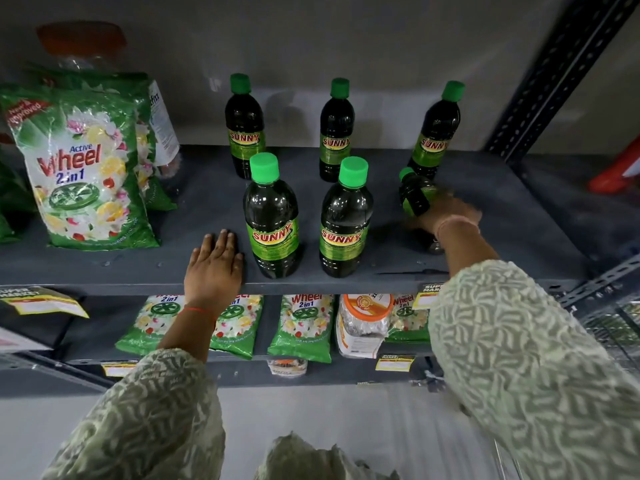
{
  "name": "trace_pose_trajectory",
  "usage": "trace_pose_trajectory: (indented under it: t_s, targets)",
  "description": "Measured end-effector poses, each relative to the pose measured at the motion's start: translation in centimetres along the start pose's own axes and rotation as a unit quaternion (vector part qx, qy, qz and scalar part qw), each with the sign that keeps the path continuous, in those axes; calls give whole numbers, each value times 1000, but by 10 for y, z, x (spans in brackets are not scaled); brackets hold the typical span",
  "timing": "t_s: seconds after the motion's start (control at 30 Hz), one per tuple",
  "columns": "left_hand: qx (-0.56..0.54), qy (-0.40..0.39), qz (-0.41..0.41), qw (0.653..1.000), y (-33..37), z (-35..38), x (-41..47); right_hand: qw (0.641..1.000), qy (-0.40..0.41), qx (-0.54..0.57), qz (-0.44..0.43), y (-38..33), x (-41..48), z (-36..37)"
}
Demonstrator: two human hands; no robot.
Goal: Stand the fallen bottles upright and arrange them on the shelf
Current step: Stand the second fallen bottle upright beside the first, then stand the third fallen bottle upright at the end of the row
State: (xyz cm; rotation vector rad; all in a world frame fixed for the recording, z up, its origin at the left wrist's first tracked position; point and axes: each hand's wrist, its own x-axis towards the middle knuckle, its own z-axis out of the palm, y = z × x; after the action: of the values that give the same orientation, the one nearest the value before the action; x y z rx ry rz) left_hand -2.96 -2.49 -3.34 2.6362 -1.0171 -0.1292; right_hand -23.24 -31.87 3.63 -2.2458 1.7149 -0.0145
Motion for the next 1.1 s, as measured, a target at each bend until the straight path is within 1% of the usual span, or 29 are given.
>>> trace_pose_trajectory:
  t_s: [0.07,0.13,0.2,0.27,0.33,0.47,0.5,0.57,0.67,0.7,0.77,0.9,0.97,1.03,1.07,1.1]
  targets:
    - [4,4,-3,1000,1,2,1,996,39,71,27,-3,-6,5]
    - [4,10,-5,1000,1,3,1,983,116,138,27,-9,-14,11]
    - [3,12,-7,1000,1,3,0,951,200,237,-6,-16,-24,25]
    - [5,10,-11,1000,1,2,-1,904,240,350,-44,-24,-37,41]
    - [7,9,-11,1000,1,2,-1,879,235,408,-72,-27,-46,52]
    - [8,6,-9,1000,0,3,0,856,194,464,-122,-21,-50,63]
    - [8,7,-9,1000,0,3,0,854,187,467,-129,-20,-52,63]
    - [6,10,-9,1000,0,1,-1,864,180,452,-129,-20,-56,64]
    - [11,10,-5,1000,1,1,-1,884,195,414,-95,-21,-57,63]
    - [13,10,-6,1000,1,2,-1,881,198,418,-100,-20,-55,62]
    - [11,9,-8,1000,0,2,-1,862,195,452,-122,-14,-51,63]
    - [8,9,-10,1000,1,2,-1,848,117,502,-122,-2,-53,62]
    - [8,8,-10,1000,1,3,-1,842,110,511,-133,-1,-49,61]
    - [6,10,-9,1000,1,3,-1,866,140,464,-125,-4,-50,58]
    - [4,11,-9,1000,1,3,-1,869,145,455,-130,-4,-50,57]
    - [4,12,-9,1000,1,2,-1,864,142,463,-138,-2,-48,59]
